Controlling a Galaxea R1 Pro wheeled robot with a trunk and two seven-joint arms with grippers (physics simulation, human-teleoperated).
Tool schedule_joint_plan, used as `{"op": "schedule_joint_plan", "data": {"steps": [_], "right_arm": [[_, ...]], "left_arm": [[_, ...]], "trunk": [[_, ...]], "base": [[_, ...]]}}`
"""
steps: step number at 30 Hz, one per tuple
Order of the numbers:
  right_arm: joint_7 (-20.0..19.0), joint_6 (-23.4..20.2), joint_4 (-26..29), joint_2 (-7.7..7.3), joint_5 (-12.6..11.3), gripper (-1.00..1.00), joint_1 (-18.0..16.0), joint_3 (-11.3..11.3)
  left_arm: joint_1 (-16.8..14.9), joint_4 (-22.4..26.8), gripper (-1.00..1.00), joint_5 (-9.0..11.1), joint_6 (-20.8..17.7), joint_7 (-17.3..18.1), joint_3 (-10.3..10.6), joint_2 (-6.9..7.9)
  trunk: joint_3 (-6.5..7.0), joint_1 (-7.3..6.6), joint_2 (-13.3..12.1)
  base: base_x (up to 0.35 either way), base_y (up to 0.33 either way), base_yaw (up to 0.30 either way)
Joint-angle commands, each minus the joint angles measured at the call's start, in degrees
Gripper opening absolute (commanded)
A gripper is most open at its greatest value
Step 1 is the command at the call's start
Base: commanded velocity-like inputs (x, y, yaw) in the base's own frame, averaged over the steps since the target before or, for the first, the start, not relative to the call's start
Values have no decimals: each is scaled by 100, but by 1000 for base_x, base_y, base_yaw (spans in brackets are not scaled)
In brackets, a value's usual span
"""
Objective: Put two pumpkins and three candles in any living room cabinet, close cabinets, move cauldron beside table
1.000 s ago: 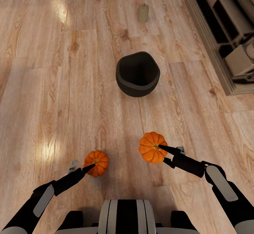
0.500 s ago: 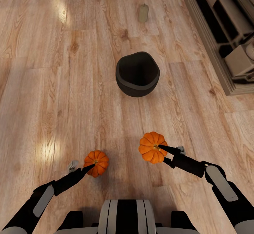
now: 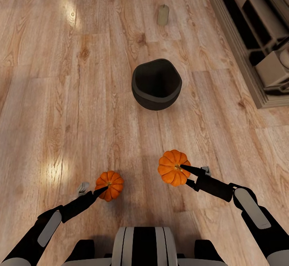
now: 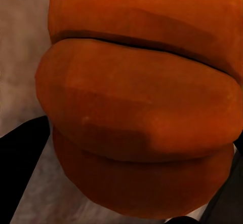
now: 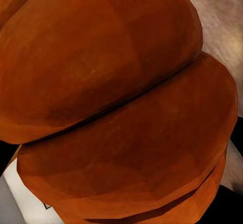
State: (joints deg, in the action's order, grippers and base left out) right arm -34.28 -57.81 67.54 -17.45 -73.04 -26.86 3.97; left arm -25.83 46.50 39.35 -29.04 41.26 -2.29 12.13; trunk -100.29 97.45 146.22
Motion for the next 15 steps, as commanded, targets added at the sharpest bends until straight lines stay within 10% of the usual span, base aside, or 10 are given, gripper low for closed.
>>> {"op": "schedule_joint_plan", "data": {"steps": [1, 15], "right_arm": [[-53, -11, -6, -4, 9, -100, -3, 7], [-37, -2, -45, -4, 30, -100, -3, 7]], "left_arm": [[-1, -1, -100, 20, -32, 4, -8, 0], [-1, -6, -100, 62, -44, 89, -8, 24]], "trunk": [[-2, -1, 1], [20, -3, 0]], "base": [[0, 0, 0], [0, 0, 0]]}}
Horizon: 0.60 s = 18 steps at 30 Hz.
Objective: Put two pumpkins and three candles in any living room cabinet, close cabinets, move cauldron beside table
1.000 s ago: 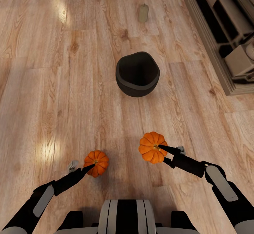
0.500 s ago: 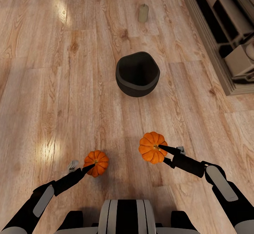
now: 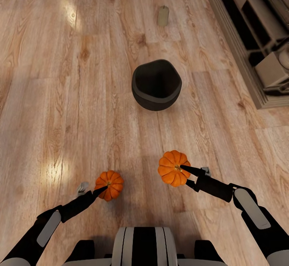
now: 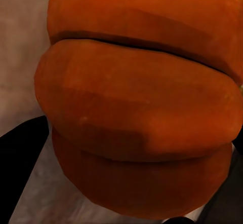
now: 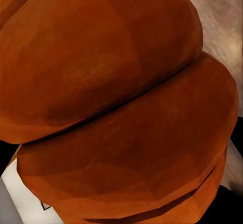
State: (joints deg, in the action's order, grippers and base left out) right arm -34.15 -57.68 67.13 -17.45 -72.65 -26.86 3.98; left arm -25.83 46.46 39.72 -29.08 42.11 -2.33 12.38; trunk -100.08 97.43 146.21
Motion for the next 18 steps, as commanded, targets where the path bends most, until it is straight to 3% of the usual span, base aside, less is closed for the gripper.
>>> {"op": "schedule_joint_plan", "data": {"steps": [1, 4, 9, 18], "right_arm": [[-49, -15, -5, -4, -10, -100, -3, 6], [-50, -15, -11, -4, -11, -100, -3, 6], [-56, -15, -36, -4, -12, -100, -3, 6], [-49, -15, -43, -3, -12, -100, -3, 6]], "left_arm": [[-1, 1, -100, 29, -39, 5, -4, 1], [-1, 23, -100, 34, -44, 71, -12, 3], [-1, 38, -100, 29, -64, 564, -21, 36], [-1, 56, -100, 36, -102, 868, -111, 69]], "trunk": [[20, -3, 0], [65, -8, -3], [65, -8, -3], [65, -8, -3]], "base": [[0, 0, 0], [0, 0, 0], [0, 0, 0], [0, 0, 0]]}}
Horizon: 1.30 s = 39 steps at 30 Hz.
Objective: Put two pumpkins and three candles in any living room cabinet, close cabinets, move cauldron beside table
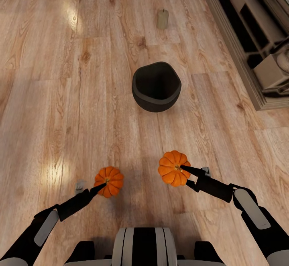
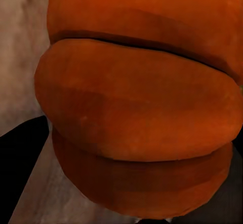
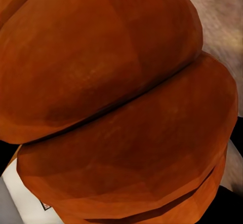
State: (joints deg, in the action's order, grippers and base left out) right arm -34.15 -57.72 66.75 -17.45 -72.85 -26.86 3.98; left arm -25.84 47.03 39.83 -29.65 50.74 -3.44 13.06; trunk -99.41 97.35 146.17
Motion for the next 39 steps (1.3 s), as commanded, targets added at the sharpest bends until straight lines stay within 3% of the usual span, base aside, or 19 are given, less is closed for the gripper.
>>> {"op": "schedule_joint_plan", "data": {"steps": [1, 5, 15, 27, 28, 31, 39], "right_arm": [[-51, -11, -4, -4, 8, -100, -3, 7], [-45, -11, -9, -3, 8, -100, -3, 7], [-25, -5, -42, 2, 8, -100, -3, 7], [-25, 101, -86, 2, 7, -100, -3, 7], [-29, 103, -147, 2, 4, -100, -3, 7], [-24, 103, -165, 3, 7, -100, -3, 7], [-22, 110, -199, -2, 8, -100, -3, 0]], "left_arm": [[0, -1, -100, 25, -55, 58, -60, 1], [0, -1, -100, 17, -75, 325, -224, 13], [0, -1, -100, 25, -99, 1020, -257, 201], [3, 25, -100, 42, -275, 1086, -262, 223], [7, 25, -100, 199, -286, 1087, -256, 221], [8, 25, -100, 290, -293, 1084, -254, 223], [8, 25, -100, 316, -296, 1086, -239, 217]], "trunk": [[20, -3, 0], [108, -14, -6], [330, -39, -19], [596, -70, -35], [618, -73, -36], [684, -81, -40], [864, -101, -51]], "base": [[0, 0, 0], [0, 0, 0], [0, 0, 0], [0, 0, 0], [0, 0, 0], [0, 0, 0], [0, 0, -8]]}}
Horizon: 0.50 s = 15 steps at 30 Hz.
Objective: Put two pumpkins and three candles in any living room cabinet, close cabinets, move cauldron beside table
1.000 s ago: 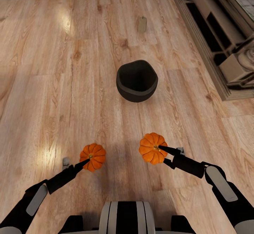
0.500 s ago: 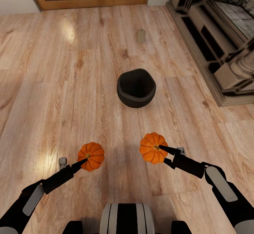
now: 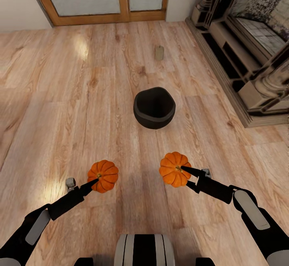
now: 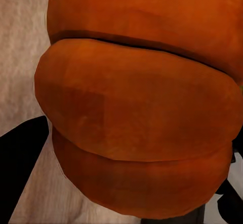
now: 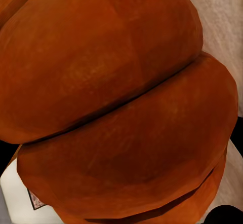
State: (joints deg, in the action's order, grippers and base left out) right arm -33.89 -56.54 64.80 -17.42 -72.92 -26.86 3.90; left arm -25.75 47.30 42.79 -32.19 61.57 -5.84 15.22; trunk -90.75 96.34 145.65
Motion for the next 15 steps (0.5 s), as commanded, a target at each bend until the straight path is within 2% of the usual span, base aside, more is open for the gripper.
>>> {"op": "schedule_joint_plan", "data": {"steps": [1, 15], "right_arm": [[-48, -9, -17, -2, 14, -100, -3, 7], [-57, -6, -108, -1, 6, -100, -3, 6]], "left_arm": [[-1, -1, -100, 21, -42, 4, 3, 0], [-1, -1, -100, 27, -42, 4, 4, 5]], "trunk": [[24, -3, 0], [410, -39, -19]], "base": [[0, 0, -143], [0, 0, -235]]}}
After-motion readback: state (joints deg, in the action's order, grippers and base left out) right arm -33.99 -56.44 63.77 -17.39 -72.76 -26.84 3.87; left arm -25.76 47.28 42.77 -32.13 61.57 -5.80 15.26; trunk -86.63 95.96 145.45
